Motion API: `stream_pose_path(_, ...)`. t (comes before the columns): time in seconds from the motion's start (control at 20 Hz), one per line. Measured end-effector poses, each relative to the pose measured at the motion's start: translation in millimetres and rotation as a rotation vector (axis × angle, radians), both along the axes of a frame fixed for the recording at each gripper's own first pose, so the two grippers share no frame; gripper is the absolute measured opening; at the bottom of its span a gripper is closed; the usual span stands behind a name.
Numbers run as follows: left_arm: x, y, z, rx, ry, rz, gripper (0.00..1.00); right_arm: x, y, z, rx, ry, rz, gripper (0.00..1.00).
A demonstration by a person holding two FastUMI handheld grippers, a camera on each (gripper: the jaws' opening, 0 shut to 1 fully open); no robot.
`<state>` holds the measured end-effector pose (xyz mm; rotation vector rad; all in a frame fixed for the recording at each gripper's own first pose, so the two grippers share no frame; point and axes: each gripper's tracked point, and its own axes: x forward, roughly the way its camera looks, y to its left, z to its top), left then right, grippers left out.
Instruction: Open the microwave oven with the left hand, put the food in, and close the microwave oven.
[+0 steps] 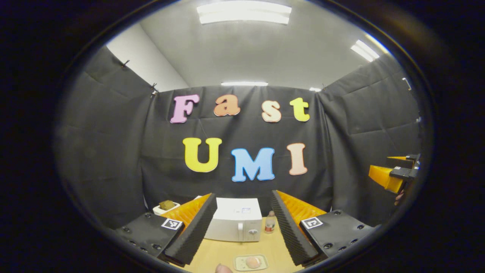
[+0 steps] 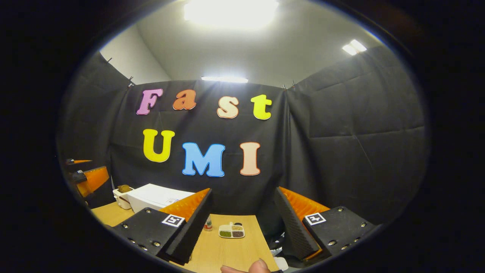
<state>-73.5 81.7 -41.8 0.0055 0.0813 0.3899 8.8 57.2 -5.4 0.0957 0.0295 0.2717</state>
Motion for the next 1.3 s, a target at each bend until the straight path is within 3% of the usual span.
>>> stream_pose_path(0.2, 8, 4, -39, -0.033, 0.036, 0.038, 0.96, 12, -9, 3, 0.015, -0.012, 0.027, 0.99)
stream_pose_path(0.45, 53, 10, -109, -0.044, 0.078, -0.060, 0.96, 40, -2, 10, 0.025, -0.002, -0.005, 0.99)
stream_pose_path(0.75, 117, 74, -229, -0.124, 0.180, -0.093, 0.98, 75, 29, 31, -0.060, -0.018, -0.097, 0.99)
stream_pose_path(0.85, 137, 88, -270, -0.147, 0.214, -0.109, 0.94, 83, 38, 34, -0.093, -0.008, -0.117, 0.99)
stream_pose_path(0.95, 155, 94, -309, -0.171, 0.254, -0.132, 0.98, 91, 44, 35, -0.109, 0.007, -0.142, 0.99)
stream_pose_path(1.0, 163, 96, -323, -0.177, 0.261, -0.144, 0.99, 95, 49, 32, -0.113, 0.025, -0.145, 0.99)
stream_pose_path(1.05, 172, 98, -332, -0.178, 0.264, -0.151, 0.94, 98, 53, 29, -0.118, 0.044, -0.148, 0.99)
stream_pose_path(1.1, 180, 101, -345, -0.181, 0.271, -0.158, 0.99, 102, 57, 24, -0.128, 0.060, -0.151, 0.99)
stream_pose_path(1.3, 208, 111, -385, -0.209, 0.279, -0.175, 0.94, 109, 67, 10, -0.166, 0.116, -0.163, 0.99)
